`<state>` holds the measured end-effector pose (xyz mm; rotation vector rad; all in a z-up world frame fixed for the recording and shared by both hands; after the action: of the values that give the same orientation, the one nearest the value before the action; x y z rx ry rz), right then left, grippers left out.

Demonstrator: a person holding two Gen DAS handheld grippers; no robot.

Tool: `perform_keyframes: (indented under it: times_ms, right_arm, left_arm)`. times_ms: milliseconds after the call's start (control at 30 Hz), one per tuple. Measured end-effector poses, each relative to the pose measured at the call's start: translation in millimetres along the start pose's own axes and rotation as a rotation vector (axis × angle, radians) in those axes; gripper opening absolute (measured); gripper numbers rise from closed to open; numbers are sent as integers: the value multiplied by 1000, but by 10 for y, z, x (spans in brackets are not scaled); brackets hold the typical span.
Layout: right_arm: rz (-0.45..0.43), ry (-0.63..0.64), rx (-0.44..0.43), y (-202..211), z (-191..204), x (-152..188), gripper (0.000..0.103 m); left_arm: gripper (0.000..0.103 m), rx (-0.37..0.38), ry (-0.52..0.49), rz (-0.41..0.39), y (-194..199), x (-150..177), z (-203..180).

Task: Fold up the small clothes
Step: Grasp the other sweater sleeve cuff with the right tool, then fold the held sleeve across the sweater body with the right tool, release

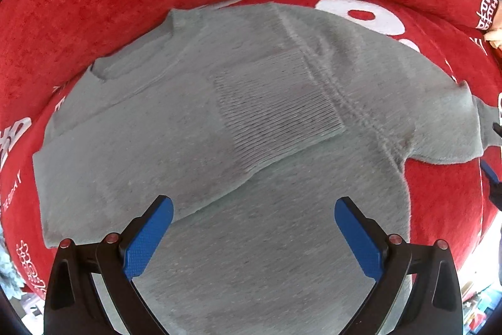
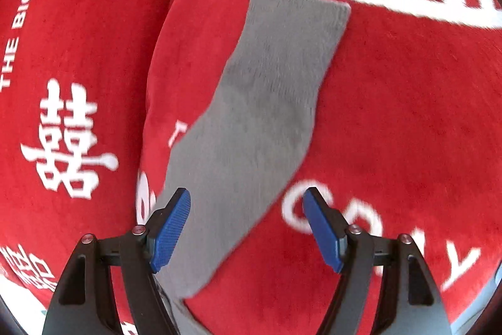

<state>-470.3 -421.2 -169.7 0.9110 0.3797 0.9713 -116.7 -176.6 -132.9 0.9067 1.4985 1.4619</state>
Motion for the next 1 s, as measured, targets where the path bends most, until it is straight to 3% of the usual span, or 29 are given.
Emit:
perform_keyframes:
  times_ms: [200, 367, 400, 433, 467, 500, 700, 1000]
  right_arm:
    - [-30, -62, -35, -165, 25, -225, 80]
    - [-10, -141, -121, -195, 77, -213, 78]
    - [-2, -163, -134, -201, 71, -209, 69]
    - [22, -191, -145, -227, 55, -194, 34]
    - [61, -233, -171, -273, 37, -158, 12]
    - [72, -260, -195, -271, 23, -148, 6]
    - [130, -203, -351, -150, 492, 105, 5]
    - [341, 12, -552, -80, 1777, 1100, 6]
  left_arm:
    - [103, 4, -3, 0, -36, -103, -125]
    - [103, 6, 2, -9, -26, -122, -124]
    - [103, 5, 4, -12, -48, -137, -105]
    - [103, 4, 6, -14, -41, -140, -93]
    - [103, 4, 9, -16, -32, -146, -80]
    - [103, 4, 13, -18, 1, -128, -26]
    - [103, -10, 42, -33, 96, -1, 224]
    - [103, -27, 116, -39, 169, 220, 615]
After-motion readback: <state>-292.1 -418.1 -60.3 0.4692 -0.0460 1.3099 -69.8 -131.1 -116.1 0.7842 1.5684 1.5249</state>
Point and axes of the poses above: each gripper's, at about its wrist camera, not at the fingertips, and y roughly against the way its jaws point, z to its left, x to its underside, the point moved 10 cm from there along -y, roughly the way its jaws point, and after that the axes turned 10 degrees about -y, right-handed, at the moved point
